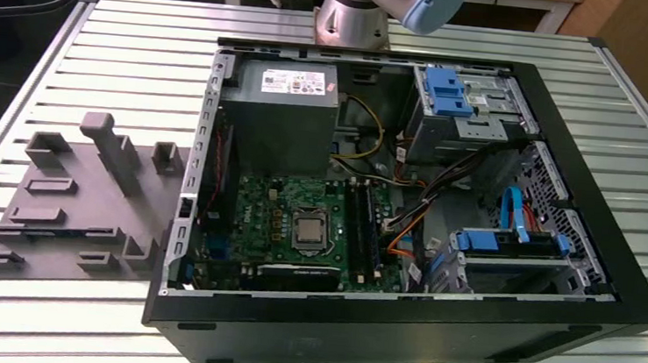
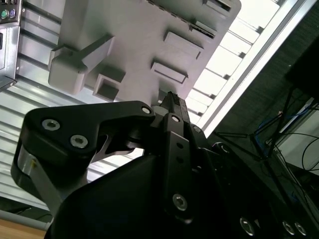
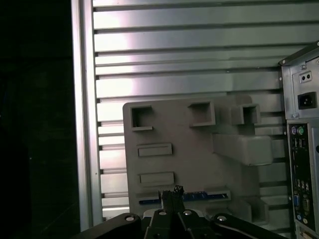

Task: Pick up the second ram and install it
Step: 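Reach for the second ram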

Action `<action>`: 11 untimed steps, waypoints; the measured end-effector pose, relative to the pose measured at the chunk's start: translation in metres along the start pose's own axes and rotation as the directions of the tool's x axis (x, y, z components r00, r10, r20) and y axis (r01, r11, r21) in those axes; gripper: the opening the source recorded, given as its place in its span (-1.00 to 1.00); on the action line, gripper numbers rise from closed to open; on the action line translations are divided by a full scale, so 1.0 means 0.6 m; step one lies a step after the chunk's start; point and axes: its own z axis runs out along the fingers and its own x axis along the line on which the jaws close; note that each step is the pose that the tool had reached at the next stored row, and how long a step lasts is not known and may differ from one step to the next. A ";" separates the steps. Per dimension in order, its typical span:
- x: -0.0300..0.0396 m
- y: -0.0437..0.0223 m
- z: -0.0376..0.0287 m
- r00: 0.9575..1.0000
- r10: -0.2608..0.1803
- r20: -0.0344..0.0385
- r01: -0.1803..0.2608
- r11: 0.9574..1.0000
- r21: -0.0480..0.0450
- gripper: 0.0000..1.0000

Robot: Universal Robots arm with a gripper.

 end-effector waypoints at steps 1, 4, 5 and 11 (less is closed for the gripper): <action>0.000 0.000 0.000 1.000 0.000 0.000 0.000 1.000 0.000 -0.79; 0.001 -0.002 0.002 1.000 0.000 0.000 0.000 1.000 0.000 -0.79; 0.001 -0.002 0.002 1.000 0.000 0.000 0.000 1.000 0.000 -0.79; 0.001 -0.006 0.006 1.000 0.000 0.000 0.000 1.000 0.000 -0.79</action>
